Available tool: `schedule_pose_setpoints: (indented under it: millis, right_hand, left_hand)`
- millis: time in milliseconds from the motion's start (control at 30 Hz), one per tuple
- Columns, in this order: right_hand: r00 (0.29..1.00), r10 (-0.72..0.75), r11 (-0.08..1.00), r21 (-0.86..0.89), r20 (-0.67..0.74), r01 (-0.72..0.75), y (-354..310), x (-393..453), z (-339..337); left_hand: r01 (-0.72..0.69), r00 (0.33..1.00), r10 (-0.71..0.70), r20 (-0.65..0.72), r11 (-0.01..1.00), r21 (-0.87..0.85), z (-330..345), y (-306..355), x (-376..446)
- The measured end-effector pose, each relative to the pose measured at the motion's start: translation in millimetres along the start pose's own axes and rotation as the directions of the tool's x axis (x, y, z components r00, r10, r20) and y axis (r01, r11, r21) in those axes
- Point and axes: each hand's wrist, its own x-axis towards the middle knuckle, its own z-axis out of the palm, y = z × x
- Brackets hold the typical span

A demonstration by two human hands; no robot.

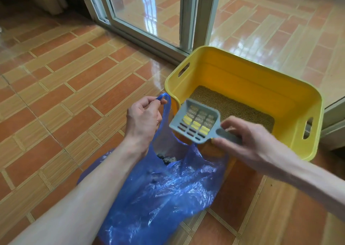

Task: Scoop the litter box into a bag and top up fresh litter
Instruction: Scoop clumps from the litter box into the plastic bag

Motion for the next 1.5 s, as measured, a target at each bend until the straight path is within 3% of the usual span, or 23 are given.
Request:
schedule_pose_setpoints:
  millis: [200,300,467,700,1167,1300,1400,1500]
  right_hand:
    - [0.974,-0.115,0.925,-0.379,-0.193,0.034,51.2,27.9,-58.6]
    - [0.993,-0.060,0.832,-0.555,-0.099,-0.005,100.6,40.6,-76.6]
    - [0.989,0.061,0.624,-0.778,0.134,0.066,147.4,47.4,-90.5]
    - [0.967,0.177,0.534,-0.843,0.182,0.061,181.4,49.8,-93.5]
    - [0.960,0.265,0.474,-0.879,0.090,-0.049,182.8,50.4,-86.9]
    - [0.986,0.161,0.452,-0.891,0.040,-0.037,163.1,48.4,-89.0]
    - [0.995,-0.087,0.604,-0.797,-0.054,0.009,125.5,46.2,-81.8]
    - [0.936,-0.334,0.721,-0.670,-0.116,0.174,67.3,44.9,-66.0]
  left_hand:
    - [-0.015,1.000,0.015,0.009,1.000,0.022,4.8,0.0,-1.4]
    - [-0.031,0.999,0.030,0.025,0.998,0.046,9.3,-1.8,-3.7]
    - [-0.035,0.999,0.034,0.038,0.998,0.050,12.2,-2.4,-2.9]
    - [-0.039,0.999,0.037,0.032,0.998,0.059,12.3,-1.8,-3.7]
    - [-0.033,0.998,0.031,0.047,0.999,0.039,10.6,-0.1,-4.1]
    - [-0.039,0.998,0.037,0.049,0.998,0.040,10.0,0.5,-4.6]
    - [-0.040,0.998,0.039,0.047,0.998,0.040,10.0,0.2,-4.1]
    - [-0.035,0.999,0.034,0.043,0.999,0.039,9.4,0.6,-4.0]
